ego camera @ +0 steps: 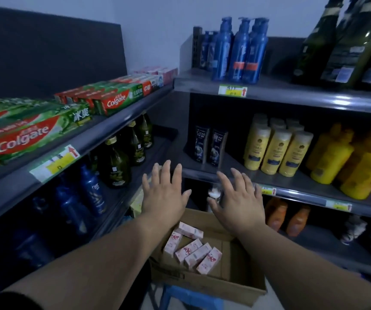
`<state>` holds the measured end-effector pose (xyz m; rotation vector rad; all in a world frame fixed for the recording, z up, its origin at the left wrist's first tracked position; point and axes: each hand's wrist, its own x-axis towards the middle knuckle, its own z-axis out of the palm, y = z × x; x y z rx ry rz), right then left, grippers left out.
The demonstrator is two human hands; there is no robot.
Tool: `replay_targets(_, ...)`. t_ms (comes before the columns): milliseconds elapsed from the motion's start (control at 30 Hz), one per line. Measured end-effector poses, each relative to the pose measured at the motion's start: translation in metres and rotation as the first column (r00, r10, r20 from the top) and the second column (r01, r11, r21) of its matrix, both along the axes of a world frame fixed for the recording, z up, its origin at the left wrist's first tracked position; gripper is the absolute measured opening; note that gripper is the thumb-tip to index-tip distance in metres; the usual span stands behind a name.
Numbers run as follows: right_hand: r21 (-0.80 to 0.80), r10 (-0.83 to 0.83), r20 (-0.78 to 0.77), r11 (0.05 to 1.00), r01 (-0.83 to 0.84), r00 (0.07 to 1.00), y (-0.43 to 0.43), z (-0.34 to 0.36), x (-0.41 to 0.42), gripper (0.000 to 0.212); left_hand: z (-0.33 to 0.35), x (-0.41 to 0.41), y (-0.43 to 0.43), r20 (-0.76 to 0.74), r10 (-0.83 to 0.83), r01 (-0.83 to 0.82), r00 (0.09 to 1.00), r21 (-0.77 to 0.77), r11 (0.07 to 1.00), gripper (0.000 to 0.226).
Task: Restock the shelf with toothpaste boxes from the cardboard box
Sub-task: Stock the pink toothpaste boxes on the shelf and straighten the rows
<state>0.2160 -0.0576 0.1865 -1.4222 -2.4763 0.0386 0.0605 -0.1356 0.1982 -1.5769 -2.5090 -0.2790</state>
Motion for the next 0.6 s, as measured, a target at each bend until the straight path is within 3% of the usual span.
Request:
replay_targets(300, -0.213, -0.005, 0.152, 0.976, 0.038, 0.988, 0.070, -0.110, -0.015, 0.070, -0.122, -0.033, 0.050, 0.136, 0.036, -0.008, 0.990, -0.199, 0.980, 0.069)
replay_targets(600, -0.506, 0.119, 0.256, 0.862, 0.028, 0.959, 0.110, -0.271, 0.013, 0.068, -0.271, -0.015, 0.067, 0.327, 0.077, 0.043, 0.942, -0.346, 0.937, 0.069)
